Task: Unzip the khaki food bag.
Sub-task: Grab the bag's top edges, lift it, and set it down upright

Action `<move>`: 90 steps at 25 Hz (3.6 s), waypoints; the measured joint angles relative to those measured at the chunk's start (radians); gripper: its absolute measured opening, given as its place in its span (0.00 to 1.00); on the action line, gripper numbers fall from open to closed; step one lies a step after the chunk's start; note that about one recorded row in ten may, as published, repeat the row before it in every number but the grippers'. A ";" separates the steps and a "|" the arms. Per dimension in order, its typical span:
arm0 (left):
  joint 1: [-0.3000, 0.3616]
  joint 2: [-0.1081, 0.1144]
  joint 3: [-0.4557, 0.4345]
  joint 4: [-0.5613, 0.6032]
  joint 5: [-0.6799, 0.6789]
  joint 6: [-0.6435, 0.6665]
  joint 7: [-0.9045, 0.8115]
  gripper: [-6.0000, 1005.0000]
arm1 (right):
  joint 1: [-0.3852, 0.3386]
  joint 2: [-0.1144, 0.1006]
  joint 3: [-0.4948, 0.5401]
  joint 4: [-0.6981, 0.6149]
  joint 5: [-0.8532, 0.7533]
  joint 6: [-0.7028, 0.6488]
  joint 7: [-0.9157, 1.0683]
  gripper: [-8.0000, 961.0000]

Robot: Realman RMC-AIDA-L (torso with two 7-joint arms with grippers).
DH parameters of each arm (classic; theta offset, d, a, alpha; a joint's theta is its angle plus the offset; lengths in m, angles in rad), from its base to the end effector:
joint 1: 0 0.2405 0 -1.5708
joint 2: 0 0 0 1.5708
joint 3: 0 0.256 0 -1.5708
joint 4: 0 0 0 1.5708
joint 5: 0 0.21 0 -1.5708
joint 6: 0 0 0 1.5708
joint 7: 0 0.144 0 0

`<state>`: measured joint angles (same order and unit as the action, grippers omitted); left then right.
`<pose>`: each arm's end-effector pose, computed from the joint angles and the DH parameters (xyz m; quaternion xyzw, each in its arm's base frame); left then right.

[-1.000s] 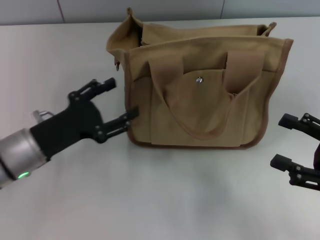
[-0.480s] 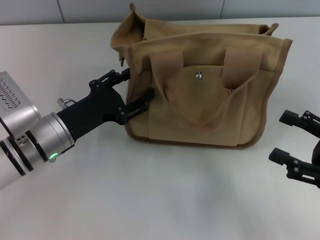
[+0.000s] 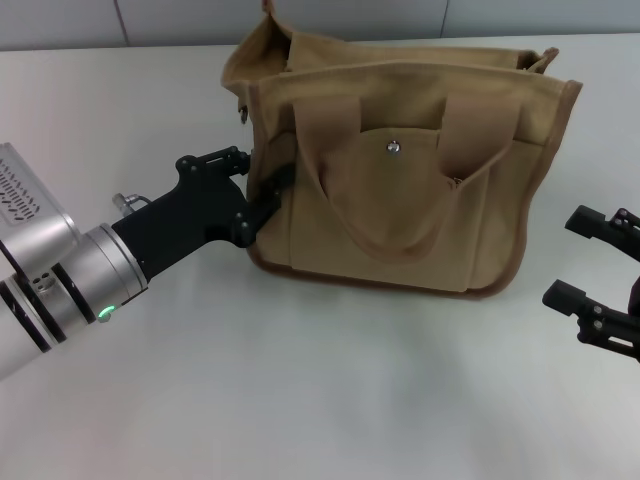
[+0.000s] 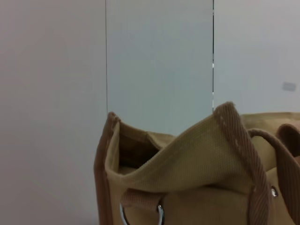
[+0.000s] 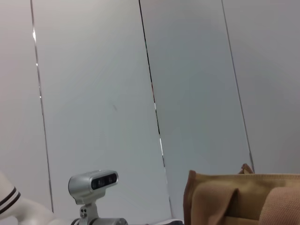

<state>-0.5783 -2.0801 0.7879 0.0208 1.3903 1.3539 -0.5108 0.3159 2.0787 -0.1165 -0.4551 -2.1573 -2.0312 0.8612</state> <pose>-0.2666 0.3161 -0.0685 -0.8819 -0.1256 -0.3340 0.3081 0.3087 0.2132 0.0261 -0.8688 0.1305 0.4295 0.2090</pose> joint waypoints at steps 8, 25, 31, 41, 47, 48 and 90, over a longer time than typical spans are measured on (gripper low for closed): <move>-0.002 0.000 0.001 -0.007 0.001 0.025 0.036 0.24 | 0.000 0.000 0.001 0.012 0.020 -0.007 0.001 0.88; 0.013 0.002 -0.023 -0.003 0.000 0.138 0.046 0.06 | -0.060 -0.008 0.101 0.041 0.208 -0.111 0.067 0.87; 0.102 0.008 -0.016 0.175 0.004 0.298 -0.079 0.06 | -0.008 0.000 0.240 0.077 0.217 -0.104 0.099 0.87; 0.127 0.011 0.009 0.406 0.008 0.415 -0.212 0.07 | 0.150 0.000 0.294 0.244 0.443 0.040 0.088 0.87; 0.117 0.011 0.030 0.417 0.008 0.419 -0.210 0.07 | 0.270 0.005 0.036 0.242 0.362 0.178 -0.024 0.87; 0.116 0.011 0.031 0.418 0.008 0.419 -0.210 0.07 | 0.290 0.006 -0.013 0.244 0.361 0.207 -0.035 0.87; 0.068 0.005 0.059 0.421 0.002 0.419 -0.216 0.10 | 0.341 0.014 -0.364 0.317 0.362 0.343 -0.490 0.24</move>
<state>-0.5106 -2.0746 0.8467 0.4417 1.3923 1.7730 -0.7269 0.6567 2.0923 -0.4806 -0.1378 -1.7955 -1.6887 0.3714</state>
